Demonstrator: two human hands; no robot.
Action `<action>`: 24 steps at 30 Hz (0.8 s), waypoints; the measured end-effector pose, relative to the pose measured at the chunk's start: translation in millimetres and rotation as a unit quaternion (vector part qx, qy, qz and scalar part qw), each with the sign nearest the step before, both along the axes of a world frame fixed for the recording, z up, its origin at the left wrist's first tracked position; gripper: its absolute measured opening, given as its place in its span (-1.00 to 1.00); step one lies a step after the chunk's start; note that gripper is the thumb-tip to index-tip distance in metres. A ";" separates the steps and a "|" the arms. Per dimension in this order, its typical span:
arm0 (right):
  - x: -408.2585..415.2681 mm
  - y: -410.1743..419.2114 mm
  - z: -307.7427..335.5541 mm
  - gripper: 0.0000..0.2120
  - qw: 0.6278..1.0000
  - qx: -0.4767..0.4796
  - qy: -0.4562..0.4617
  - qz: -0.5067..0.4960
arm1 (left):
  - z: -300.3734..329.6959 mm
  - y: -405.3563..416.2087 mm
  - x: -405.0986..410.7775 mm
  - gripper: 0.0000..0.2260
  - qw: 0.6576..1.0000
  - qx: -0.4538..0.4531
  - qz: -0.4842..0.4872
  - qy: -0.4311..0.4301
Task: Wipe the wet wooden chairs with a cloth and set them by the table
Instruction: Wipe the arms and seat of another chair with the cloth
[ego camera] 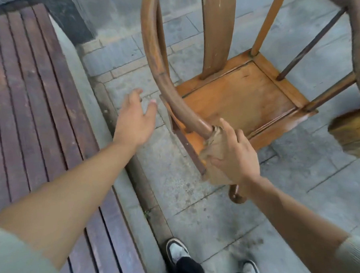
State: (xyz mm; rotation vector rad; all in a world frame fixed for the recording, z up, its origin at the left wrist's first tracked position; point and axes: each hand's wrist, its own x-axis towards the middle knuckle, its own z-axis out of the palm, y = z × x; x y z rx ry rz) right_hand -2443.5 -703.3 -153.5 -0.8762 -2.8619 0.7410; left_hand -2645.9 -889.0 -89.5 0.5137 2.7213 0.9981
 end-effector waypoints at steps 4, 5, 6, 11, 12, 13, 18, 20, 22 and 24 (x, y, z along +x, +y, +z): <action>-62.8 -13.3 40.1 0.05 0.996 -0.026 -0.011 0.084 | 24.2 35.1 -81.7 -0.46 1.000 0.002 -0.027 0.013; -90.6 -19.8 46.9 0.02 0.996 -0.032 -0.002 0.089 | 32.5 46.1 -100.0 -0.46 0.999 -0.006 -0.038 0.019; -120.2 -29.4 55.7 0.00 0.996 -0.038 0.013 0.079 | 41.8 57.5 -117.7 -0.47 0.999 -0.008 -0.044 0.024; -235.4 -50.6 96.7 -0.16 0.989 -0.114 0.093 -0.020 | 83.5 115.0 -213.0 -0.49 0.998 -0.026 -0.031 0.048; -252.8 -47.4 102.4 -0.18 0.985 -0.137 0.103 -0.035 | 91.5 127.1 -232.3 -0.46 0.996 -0.036 -0.060 0.054; -265.1 -44.2 108.1 -0.19 0.981 -0.156 0.107 -0.045 | 99.0 138.9 -244.9 -0.44 0.993 -0.039 -0.098 0.058; -335.1 -28.6 142.2 -0.34 0.964 -0.194 0.112 -0.146 | 146.9 233.7 -322.6 -0.44 0.955 -0.076 -0.275 0.079; -354.4 -27.0 147.6 -0.40 0.964 -0.184 0.089 -0.168 | 156.4 274.5 -339.1 -0.50 0.942 -0.093 -0.306 0.104; -371.7 -27.5 154.9 -0.17 0.972 -0.149 0.049 -0.174 | 160.7 317.3 -346.6 -0.44 0.926 -0.105 -0.346 0.109; -389.5 -25.0 161.8 0.00 0.971 -0.130 0.016 -0.200 | 164.6 357.1 -360.0 -0.36 0.906 -0.124 -0.390 0.112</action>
